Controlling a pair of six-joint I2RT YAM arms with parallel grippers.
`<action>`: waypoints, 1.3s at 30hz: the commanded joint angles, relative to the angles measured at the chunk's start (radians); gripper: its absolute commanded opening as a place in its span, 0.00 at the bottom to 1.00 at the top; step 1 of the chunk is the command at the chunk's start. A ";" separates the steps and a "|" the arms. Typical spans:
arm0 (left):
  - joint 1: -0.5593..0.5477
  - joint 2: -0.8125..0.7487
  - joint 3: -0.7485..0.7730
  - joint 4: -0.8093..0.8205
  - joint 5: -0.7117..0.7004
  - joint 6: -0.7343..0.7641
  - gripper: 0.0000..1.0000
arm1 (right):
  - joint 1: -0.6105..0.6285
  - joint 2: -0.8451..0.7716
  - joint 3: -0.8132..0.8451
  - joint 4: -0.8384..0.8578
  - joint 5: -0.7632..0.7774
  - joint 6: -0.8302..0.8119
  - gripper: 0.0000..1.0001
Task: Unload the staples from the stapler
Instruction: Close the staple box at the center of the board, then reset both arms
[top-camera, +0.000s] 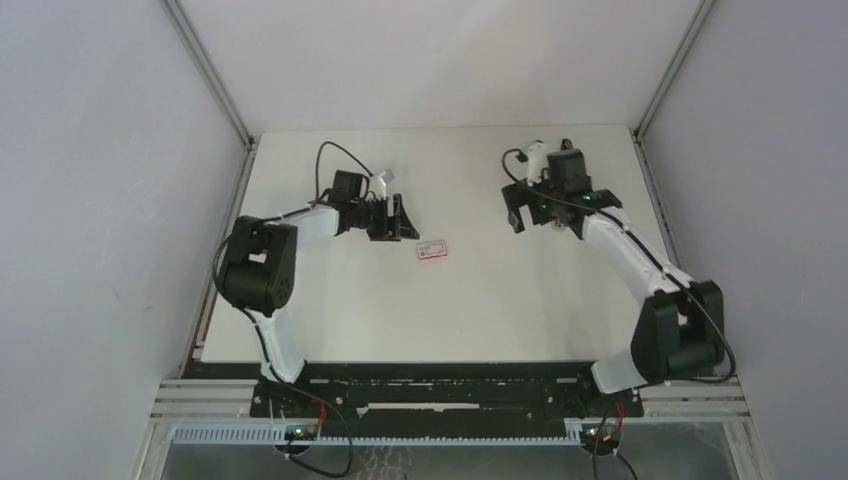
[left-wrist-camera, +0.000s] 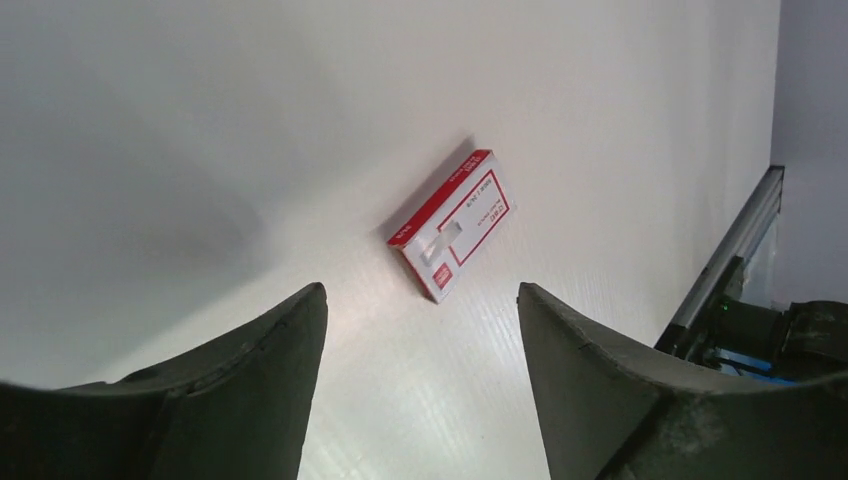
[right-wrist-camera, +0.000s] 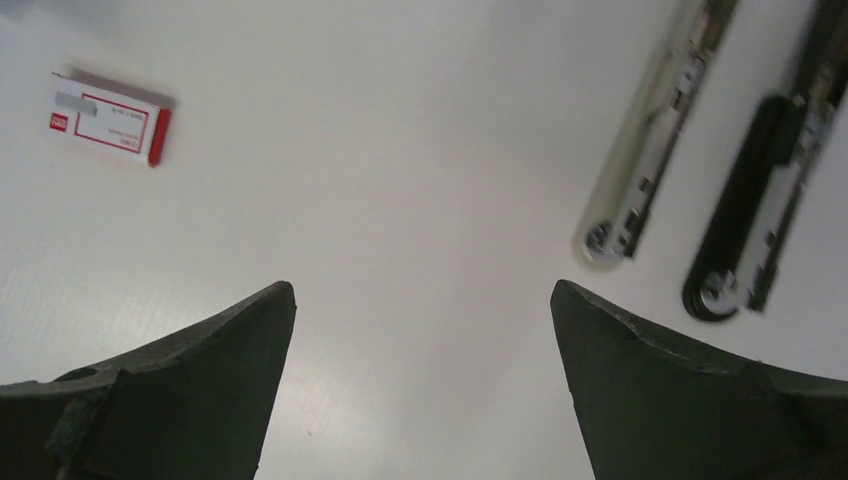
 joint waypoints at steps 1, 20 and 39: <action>0.096 -0.186 0.017 -0.047 -0.041 0.112 0.79 | -0.102 -0.197 -0.127 0.095 -0.075 -0.015 1.00; 0.342 -0.944 -0.361 -0.126 -0.474 0.401 1.00 | -0.297 -0.791 -0.530 0.201 -0.067 -0.073 1.00; 0.347 -1.515 -0.824 0.079 -0.717 0.470 1.00 | -0.347 -1.180 -0.726 0.180 -0.013 -0.062 1.00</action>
